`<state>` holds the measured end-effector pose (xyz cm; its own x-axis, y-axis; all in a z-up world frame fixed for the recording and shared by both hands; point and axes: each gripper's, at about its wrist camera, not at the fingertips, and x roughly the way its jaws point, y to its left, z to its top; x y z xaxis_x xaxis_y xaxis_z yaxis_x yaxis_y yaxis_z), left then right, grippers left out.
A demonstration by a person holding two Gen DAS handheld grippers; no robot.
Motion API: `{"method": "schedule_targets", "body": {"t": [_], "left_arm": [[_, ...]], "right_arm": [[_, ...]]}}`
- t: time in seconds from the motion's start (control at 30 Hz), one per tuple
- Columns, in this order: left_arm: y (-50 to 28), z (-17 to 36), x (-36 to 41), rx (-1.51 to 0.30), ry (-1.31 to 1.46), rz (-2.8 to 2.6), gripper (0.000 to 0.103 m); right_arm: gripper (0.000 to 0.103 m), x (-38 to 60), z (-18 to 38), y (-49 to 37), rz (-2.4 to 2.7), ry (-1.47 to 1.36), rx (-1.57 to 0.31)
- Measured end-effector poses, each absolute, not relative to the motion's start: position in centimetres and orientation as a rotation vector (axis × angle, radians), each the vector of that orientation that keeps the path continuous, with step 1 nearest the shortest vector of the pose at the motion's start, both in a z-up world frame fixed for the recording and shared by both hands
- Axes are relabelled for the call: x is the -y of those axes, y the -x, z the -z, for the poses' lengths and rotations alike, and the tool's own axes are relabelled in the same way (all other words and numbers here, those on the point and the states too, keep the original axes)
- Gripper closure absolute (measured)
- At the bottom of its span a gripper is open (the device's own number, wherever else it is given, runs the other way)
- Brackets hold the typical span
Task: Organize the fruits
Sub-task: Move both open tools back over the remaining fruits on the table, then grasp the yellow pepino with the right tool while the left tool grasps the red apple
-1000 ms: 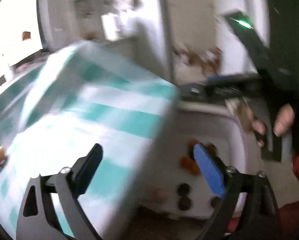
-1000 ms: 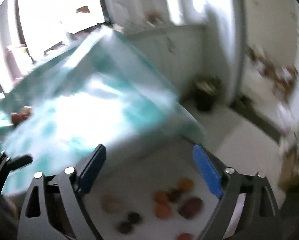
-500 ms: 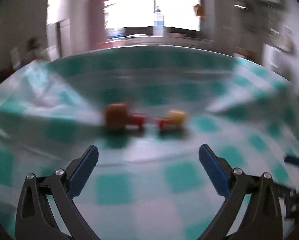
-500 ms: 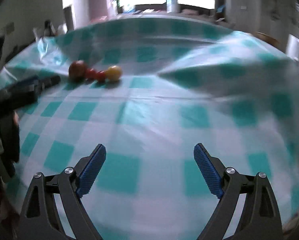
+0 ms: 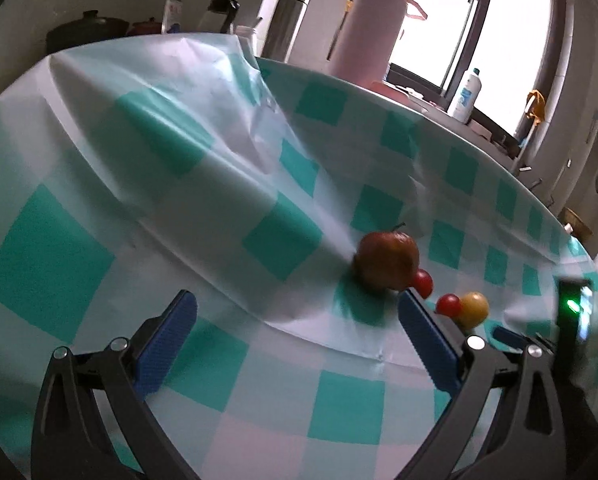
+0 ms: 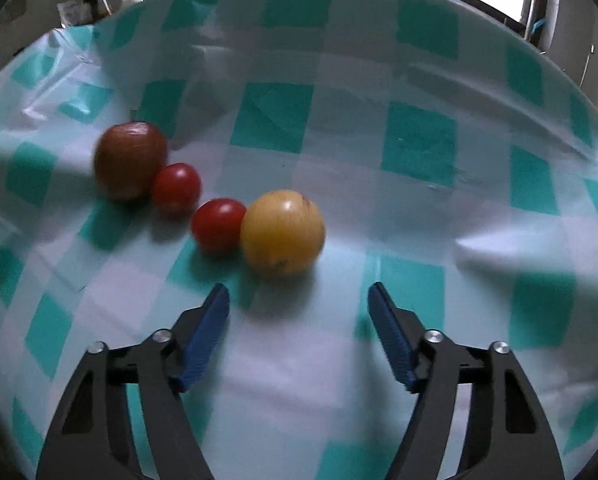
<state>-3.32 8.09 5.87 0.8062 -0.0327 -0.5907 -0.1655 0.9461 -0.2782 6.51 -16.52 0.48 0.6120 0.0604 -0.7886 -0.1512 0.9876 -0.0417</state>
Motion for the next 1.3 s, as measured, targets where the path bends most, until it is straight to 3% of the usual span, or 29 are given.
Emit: {"method": "schedule_targets", "body": {"t": [0.3,0.7,1.3], "left_arm": [[2.6,-4.9,-5.6,-0.662,0.239,-0.032,0.002],[-1.2,-3.0,-1.5,-0.787,0.118,0.053,0.002],[-12.8,-1.6,2.5,-0.814,0.040,-0.024,0.002]], "right_arm": [[0.058,16.2,-0.5,-9.1,-0.147,0.054,-0.896],[0.058,22.0,-1.0,0.1,-0.191,-0.275,-0.829],[0.058,21.4,-0.9,1.5,-0.234,-0.285,-0.808]]}}
